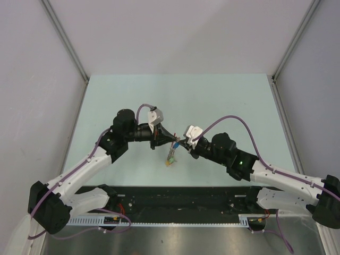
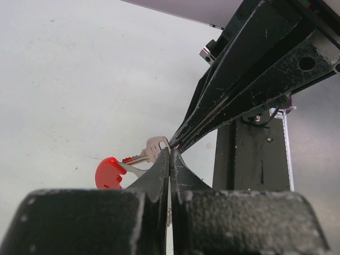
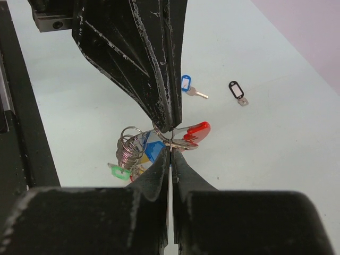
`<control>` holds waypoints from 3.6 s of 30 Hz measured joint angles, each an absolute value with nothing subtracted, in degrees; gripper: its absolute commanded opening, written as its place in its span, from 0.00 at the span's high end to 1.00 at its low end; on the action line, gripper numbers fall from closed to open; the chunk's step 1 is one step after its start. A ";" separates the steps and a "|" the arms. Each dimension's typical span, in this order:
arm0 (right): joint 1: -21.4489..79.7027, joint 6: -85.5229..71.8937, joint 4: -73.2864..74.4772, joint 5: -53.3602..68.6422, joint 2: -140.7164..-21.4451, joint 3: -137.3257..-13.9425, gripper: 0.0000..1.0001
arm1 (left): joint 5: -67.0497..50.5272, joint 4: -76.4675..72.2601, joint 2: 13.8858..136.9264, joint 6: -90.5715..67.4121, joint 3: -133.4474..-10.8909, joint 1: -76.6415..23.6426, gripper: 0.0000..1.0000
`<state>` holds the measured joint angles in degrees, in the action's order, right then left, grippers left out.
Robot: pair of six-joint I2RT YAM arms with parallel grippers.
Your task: Put the keys on the keyring
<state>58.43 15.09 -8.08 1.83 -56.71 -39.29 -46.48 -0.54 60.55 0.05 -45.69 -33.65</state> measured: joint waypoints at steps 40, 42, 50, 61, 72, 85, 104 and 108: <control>59.07 25.67 -1.04 1.96 -58.19 -40.97 1.00 | -35.03 25.45 70.76 3.38 -62.83 -38.22 0.65; 59.09 25.67 -1.04 1.96 -58.24 -40.97 1.00 | -35.03 26.48 71.31 3.22 -63.22 -38.26 0.65; 59.13 25.67 -1.02 1.98 -58.35 -41.15 1.00 | -36.25 30.20 73.69 3.25 -64.73 -38.50 0.65; 59.16 25.67 -0.40 1.98 -58.61 -41.17 1.00 | -38.94 32.86 76.64 3.97 -66.24 -38.68 0.69; 59.18 25.67 -0.36 1.98 -58.61 -41.17 1.00 | -39.03 36.03 76.88 5.15 -66.59 -38.87 0.79; 59.44 25.56 -0.08 1.41 -58.61 -41.17 1.00 | -36.64 35.86 76.86 6.50 -66.59 -39.62 1.00; 61.17 20.99 1.45 -1.83 -57.45 -42.68 1.00 | -31.57 23.51 65.19 2.50 -56.75 -40.77 1.00; 61.19 20.01 0.60 -2.17 -57.41 -42.68 1.00 | -30.87 20.99 62.94 1.80 -55.20 -40.77 1.00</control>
<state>61.19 20.01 0.60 -2.17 -57.41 -42.68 -30.87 20.99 62.94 1.80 -55.20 -40.77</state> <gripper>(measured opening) 0.009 0.006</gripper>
